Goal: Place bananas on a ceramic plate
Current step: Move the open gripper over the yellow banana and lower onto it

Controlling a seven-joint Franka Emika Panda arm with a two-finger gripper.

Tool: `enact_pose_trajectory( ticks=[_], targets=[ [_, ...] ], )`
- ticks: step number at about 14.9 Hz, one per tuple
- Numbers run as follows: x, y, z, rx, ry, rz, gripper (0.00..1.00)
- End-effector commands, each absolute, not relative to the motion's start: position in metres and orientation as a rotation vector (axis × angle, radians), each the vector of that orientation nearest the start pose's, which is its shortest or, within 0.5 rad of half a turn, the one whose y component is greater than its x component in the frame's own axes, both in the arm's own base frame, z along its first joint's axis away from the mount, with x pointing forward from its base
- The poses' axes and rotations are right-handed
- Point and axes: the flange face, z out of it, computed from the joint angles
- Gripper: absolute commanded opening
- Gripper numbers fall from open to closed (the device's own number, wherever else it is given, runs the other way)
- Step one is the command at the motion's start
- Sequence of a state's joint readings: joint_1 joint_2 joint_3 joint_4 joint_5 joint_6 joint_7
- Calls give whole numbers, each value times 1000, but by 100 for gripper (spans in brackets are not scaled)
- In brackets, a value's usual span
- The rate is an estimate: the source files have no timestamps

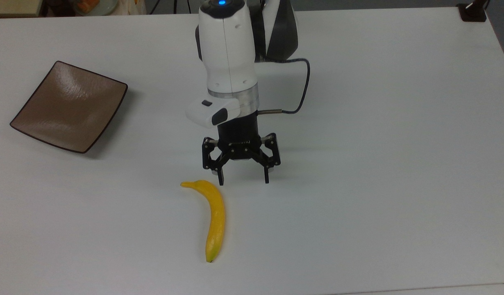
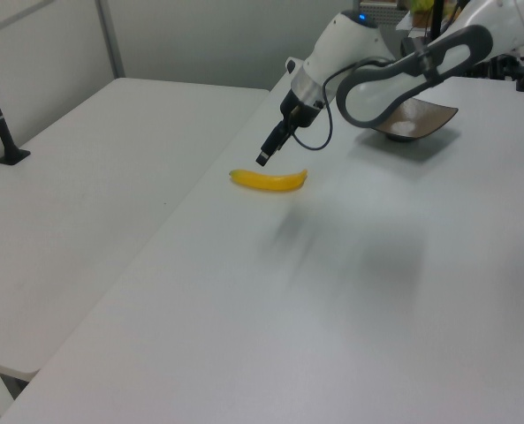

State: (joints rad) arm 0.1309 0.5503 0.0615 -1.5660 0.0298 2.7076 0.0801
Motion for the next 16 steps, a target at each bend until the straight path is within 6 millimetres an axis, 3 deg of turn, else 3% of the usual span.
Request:
enact_pose_trajectory(
  ticks=[1, 5, 9, 12, 13, 14, 15, 16],
  targets=[
    [746, 109, 381, -2906, -101, -920, 100],
    [764, 81, 355, -2965, -114, -937, 100],
    [770, 83, 315, -2988, -164, -924, 100],
    [772, 86, 310, -2990, -174, -925, 100],
    [772, 87, 302, -2999, -187, -911, 92],
    [772, 88, 302, -3002, -194, -912, 76],
    [771, 88, 300, -3007, -204, -909, 44],
    [771, 88, 298, -3009, -209, -905, 26]
  ],
)
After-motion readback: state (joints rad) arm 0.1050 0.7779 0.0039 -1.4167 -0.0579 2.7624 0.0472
